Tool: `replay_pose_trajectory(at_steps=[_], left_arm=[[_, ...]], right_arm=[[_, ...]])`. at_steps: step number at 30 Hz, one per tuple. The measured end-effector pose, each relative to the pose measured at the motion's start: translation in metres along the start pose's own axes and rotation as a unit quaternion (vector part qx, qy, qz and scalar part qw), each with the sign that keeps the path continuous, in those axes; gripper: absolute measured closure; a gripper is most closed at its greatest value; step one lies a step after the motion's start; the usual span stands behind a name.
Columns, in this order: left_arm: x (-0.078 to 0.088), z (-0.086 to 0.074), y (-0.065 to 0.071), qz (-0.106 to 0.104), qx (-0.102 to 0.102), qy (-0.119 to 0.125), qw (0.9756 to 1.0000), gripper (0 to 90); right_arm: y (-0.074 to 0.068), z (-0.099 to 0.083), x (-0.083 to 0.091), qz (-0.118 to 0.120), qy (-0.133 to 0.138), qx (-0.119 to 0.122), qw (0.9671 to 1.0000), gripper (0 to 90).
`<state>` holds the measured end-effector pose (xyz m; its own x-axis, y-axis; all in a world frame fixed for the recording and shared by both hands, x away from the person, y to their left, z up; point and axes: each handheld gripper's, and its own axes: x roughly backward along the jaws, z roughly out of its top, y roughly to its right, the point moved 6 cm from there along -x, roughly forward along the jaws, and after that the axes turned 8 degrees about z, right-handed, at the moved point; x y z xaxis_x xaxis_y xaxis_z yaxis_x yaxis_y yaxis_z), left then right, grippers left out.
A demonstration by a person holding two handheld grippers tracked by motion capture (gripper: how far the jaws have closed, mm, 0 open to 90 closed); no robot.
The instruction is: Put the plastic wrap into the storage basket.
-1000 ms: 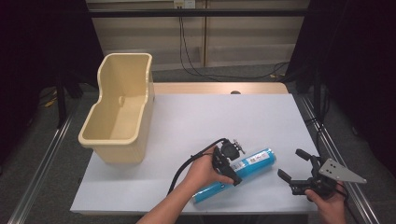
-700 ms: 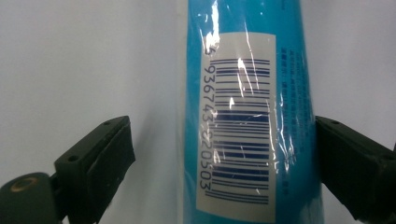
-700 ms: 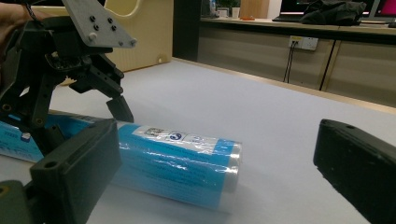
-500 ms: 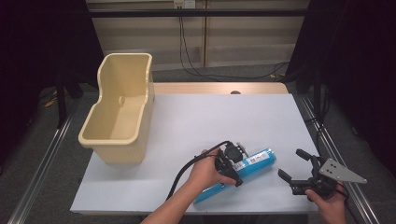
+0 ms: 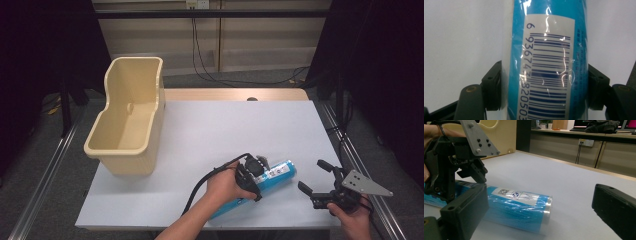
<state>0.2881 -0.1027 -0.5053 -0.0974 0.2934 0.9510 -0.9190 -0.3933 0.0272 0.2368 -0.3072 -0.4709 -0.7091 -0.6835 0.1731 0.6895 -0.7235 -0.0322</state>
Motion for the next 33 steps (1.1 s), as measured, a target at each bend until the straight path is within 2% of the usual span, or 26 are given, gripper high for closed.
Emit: replay_pose_trajectory(at_steps=[1,4,5,7,10,13,16,18,19,25,26,33], left_arm=[[0.000,0.000,0.000,0.000,0.000,0.000,1.0000,32.0],[0.001,0.001,0.003,0.021,-0.005,-0.006,0.9998,32.1],[0.001,0.001,0.004,0.025,0.003,-0.011,0.9996,32.2],[0.003,-0.001,0.004,0.019,0.022,-0.036,0.9989,32.3],[0.009,-0.002,0.000,0.020,0.029,-0.032,0.9989,32.3],[0.015,-0.002,-0.004,0.018,0.046,-0.032,0.9983,32.3],[0.021,-0.004,-0.010,0.019,0.055,-0.030,0.9979,32.3],[0.028,-0.005,-0.015,0.009,0.072,-0.027,0.9970,32.3],[0.028,-0.005,-0.015,0.009,0.072,-0.027,0.9970,32.3],[0.041,-0.009,-0.029,0.019,0.087,-0.029,0.9956,32.3],[0.045,-0.011,-0.033,0.023,0.097,-0.025,0.9947,32.3],[0.057,-0.016,-0.046,0.025,0.116,-0.022,0.9927,32.3]], right_arm=[[0.000,0.000,0.000,0.000,0.000,0.000,1.0000,0.0],[0.000,0.000,0.000,0.000,0.001,0.001,1.0000,0.0],[0.000,0.000,0.000,0.000,0.001,0.000,1.0000,0.0],[0.000,0.000,0.000,0.000,0.000,-0.001,1.0000,0.0],[0.000,-0.001,0.000,0.002,-0.001,0.000,1.0000,0.0],[0.001,-0.001,0.000,0.002,-0.001,0.000,1.0000,0.0],[0.001,0.000,0.000,0.001,0.000,0.001,1.0000,0.0],[0.000,-0.001,0.000,0.001,-0.001,-0.001,1.0000,0.0],[0.000,-0.001,0.000,0.001,-0.001,-0.001,1.0000,0.0],[0.000,-0.001,-0.001,0.001,-0.002,0.001,1.0000,0.0],[0.000,-0.001,-0.001,0.001,-0.003,0.001,1.0000,0.0],[-0.001,-0.001,-0.002,0.004,-0.004,0.002,1.0000,0.0]])
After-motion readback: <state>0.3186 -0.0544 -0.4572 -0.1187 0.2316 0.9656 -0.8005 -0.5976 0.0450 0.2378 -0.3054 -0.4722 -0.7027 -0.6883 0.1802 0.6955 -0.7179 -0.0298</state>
